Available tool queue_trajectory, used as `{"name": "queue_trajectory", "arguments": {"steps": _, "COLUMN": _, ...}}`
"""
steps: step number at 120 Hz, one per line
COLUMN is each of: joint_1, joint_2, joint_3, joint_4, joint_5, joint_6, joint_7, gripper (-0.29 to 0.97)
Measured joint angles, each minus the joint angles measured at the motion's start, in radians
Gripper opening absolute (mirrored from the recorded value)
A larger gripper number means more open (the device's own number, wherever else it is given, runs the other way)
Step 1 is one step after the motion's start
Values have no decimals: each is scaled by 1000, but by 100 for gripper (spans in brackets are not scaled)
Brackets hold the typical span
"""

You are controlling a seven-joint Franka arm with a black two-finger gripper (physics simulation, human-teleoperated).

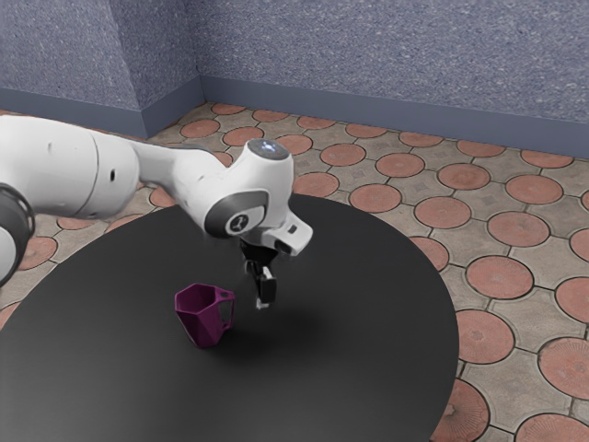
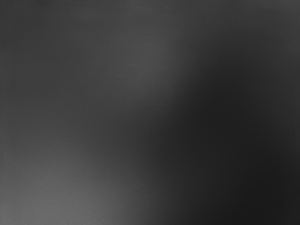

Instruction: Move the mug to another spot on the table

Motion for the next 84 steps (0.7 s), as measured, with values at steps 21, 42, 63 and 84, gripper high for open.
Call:
{"name": "queue_trajectory", "arguments": {"steps": 21, "joint_1": 0, "joint_2": -118, "joint_3": 2, "joint_4": -14, "joint_5": -91, "joint_6": -37, "joint_7": 22, "gripper": 68}}
{"name": "queue_trajectory", "arguments": {"steps": 42, "joint_1": -2, "joint_2": -233, "joint_3": 9, "joint_4": -49, "joint_5": -176, "joint_6": -95, "joint_7": 42, "gripper": 68}}
{"name": "queue_trajectory", "arguments": {"steps": 63, "joint_1": 4, "joint_2": -379, "joint_3": 31, "joint_4": -25, "joint_5": -245, "joint_6": -196, "joint_7": 31, "gripper": 68}}
{"name": "queue_trajectory", "arguments": {"steps": 84, "joint_1": -46, "joint_2": -403, "joint_3": 103, "joint_4": 142, "joint_5": -282, "joint_6": -347, "joint_7": 9, "gripper": 68}}
